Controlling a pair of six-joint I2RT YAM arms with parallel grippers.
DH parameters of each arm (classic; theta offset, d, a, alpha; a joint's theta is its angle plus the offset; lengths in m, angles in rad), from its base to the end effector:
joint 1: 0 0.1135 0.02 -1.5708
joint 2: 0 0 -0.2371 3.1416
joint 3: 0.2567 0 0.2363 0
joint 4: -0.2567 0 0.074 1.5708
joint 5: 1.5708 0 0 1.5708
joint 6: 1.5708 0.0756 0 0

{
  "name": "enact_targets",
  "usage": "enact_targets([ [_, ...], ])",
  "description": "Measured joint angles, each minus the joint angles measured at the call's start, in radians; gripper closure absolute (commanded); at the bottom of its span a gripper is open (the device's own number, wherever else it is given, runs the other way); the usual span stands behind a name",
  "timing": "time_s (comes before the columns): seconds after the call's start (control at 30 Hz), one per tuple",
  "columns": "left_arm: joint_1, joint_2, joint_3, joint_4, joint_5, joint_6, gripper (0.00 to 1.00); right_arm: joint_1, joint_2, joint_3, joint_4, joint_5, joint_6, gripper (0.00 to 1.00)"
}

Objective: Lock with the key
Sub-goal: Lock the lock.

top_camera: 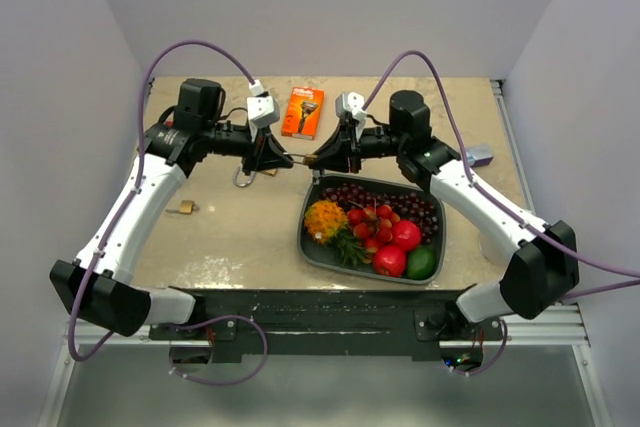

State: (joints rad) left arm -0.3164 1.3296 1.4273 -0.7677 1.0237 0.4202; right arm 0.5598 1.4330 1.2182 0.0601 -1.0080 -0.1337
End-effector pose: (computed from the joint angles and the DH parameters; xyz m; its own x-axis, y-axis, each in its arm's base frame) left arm 0.2401 -0.1466 0.3554 -0.2133 0.2931 -0.9320 0.9694 0.1824 -0.1645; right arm 0.2512 0.2329 0.3406 0.0028 -0.0822 -0.9966 -1.0000 -0.0026 -0.0026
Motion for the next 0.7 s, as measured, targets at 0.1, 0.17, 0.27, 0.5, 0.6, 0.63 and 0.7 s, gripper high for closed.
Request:
enact_targets([
  [0.1,-0.008,0.000,-0.001,0.003,-0.017,-0.002,1.00,-0.007,0.013,0.003,0.006,-0.019,0.023,1.00],
  [0.17,-0.011,0.002,-0.001,0.004,-0.022,-0.003,1.00,-0.011,0.021,0.008,0.007,-0.032,0.032,1.00],
  [0.27,-0.018,0.003,-0.004,0.011,-0.029,-0.012,1.00,-0.014,0.028,0.014,0.003,-0.043,0.037,1.00],
  [0.5,-0.039,0.002,-0.049,0.068,-0.040,-0.018,1.00,-0.022,0.056,0.035,-0.032,-0.084,0.045,1.00],
  [0.6,-0.042,0.002,-0.051,0.070,-0.043,-0.018,1.00,-0.023,0.063,0.039,-0.041,-0.092,0.045,1.00],
  [0.63,-0.043,0.002,-0.051,0.070,-0.044,-0.018,1.00,-0.023,0.065,0.042,-0.042,-0.095,0.044,1.00],
  [0.7,-0.044,0.002,-0.051,0.071,-0.045,-0.020,1.00,-0.023,0.066,0.044,-0.046,-0.096,0.043,1.00],
])
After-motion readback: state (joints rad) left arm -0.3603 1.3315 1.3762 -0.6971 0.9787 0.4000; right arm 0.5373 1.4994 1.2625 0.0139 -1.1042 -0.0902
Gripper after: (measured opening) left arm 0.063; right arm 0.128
